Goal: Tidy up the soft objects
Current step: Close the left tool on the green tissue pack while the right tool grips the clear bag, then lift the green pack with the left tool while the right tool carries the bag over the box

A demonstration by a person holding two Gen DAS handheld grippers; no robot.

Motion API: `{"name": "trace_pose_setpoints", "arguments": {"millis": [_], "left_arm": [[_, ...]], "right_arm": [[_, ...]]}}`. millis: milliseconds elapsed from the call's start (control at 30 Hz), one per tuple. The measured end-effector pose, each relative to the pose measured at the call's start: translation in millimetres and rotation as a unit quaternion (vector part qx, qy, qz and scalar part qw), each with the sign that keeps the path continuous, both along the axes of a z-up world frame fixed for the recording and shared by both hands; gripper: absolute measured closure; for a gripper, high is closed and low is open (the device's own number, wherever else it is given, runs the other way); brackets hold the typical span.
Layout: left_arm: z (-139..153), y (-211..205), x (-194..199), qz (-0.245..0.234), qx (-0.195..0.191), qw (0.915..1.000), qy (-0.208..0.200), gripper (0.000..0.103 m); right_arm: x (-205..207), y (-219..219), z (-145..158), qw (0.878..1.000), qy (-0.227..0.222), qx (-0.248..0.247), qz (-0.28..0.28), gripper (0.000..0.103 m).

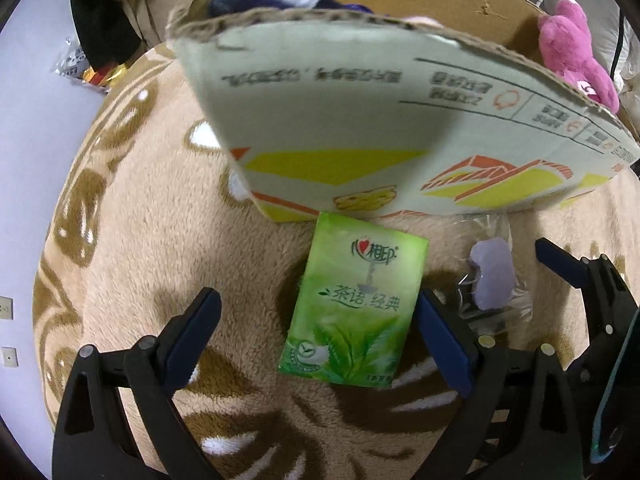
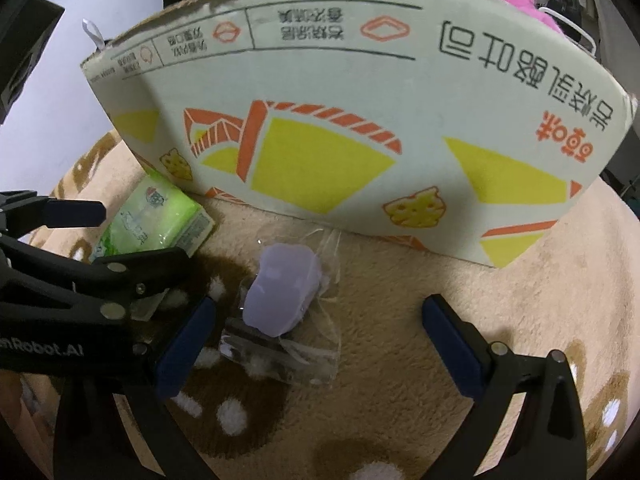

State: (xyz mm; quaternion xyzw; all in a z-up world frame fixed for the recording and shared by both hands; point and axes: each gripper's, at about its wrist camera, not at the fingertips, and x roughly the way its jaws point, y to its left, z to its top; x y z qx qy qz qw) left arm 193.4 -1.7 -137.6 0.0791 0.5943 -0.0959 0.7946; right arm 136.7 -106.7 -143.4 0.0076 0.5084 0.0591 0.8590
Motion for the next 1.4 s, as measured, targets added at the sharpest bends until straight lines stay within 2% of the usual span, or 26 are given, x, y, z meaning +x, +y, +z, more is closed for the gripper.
{"name": "trace_pose_setpoints", "arguments": {"millis": [133, 200, 267, 367, 467, 600, 700, 733, 867, 900, 1000, 1133, 1267, 1400], "left_arm": [[0.2, 12.3, 2.0, 0.006, -0.02, 0.9997, 0.013, 0.024], [0.7, 14.7, 1.8, 0.008, -0.017, 0.9997, 0.012, 0.03], [2.3, 17.6, 1.2, 0.009, -0.018, 0.9997, 0.009, 0.039], [3.1, 25.1, -0.8, 0.014, -0.023, 0.9996, 0.009, 0.049], [4.3, 30.4, -9.6, 0.016, -0.028, 0.9994, 0.009, 0.051], [5.1, 28.1, -21.9, 0.012, -0.02, 0.9997, -0.001, 0.051], [8.7, 26.1, -32.8, 0.012, -0.024, 0.9996, -0.006, 0.052], [9.6, 23.2, -33.8, 0.013, -0.025, 0.9996, -0.008, 0.052], [16.8, 18.4, -47.0, 0.017, -0.028, 0.9992, -0.023, 0.052], [19.6, 15.4, -51.6, 0.018, -0.028, 0.9991, -0.026, 0.052], [25.2, 16.6, -55.2, 0.021, -0.034, 0.9985, -0.037, 0.052], [34.8, 17.0, -67.7, 0.019, -0.035, 0.9975, -0.059, 0.052], [49.1, 17.7, -81.6, 0.018, -0.042, 0.9952, -0.087, 0.052], [57.6, 14.1, -89.6, 0.023, -0.04, 0.9946, -0.093, 0.052]], "right_arm": [[-0.1, 7.6, -2.4, 1.0, -0.006, -0.015, 0.0, 0.0], [-1.7, 9.2, -3.9, 1.0, -0.009, -0.016, -0.002, 0.0], [-3.7, 8.1, -3.5, 1.0, -0.011, -0.014, -0.005, 0.002], [-9.0, 6.6, -1.8, 1.0, -0.013, -0.013, -0.008, 0.012], [-10.8, 1.2, 1.4, 1.0, -0.012, -0.01, -0.011, 0.024], [-12.1, -5.8, 4.7, 1.0, -0.01, 0.004, -0.028, 0.047], [-12.5, -13.7, 6.8, 0.999, -0.01, 0.021, -0.037, 0.055], [-12.4, -33.3, 4.4, 0.999, -0.01, 0.025, -0.038, 0.056], [-12.3, -45.9, 5.9, 0.998, -0.013, 0.036, -0.041, 0.061], [-13.0, -48.2, 8.8, 0.998, -0.016, 0.039, -0.041, 0.065], [-26.3, -50.4, 26.2, 0.998, -0.021, 0.044, -0.041, 0.069], [-31.3, -56.5, 33.5, 0.998, -0.025, 0.049, -0.042, 0.074], [-42.8, -53.0, 49.3, 0.997, -0.047, 0.049, -0.042, 0.077], [-51.3, -52.4, 62.0, 0.995, -0.067, 0.052, -0.046, 0.077]]}}
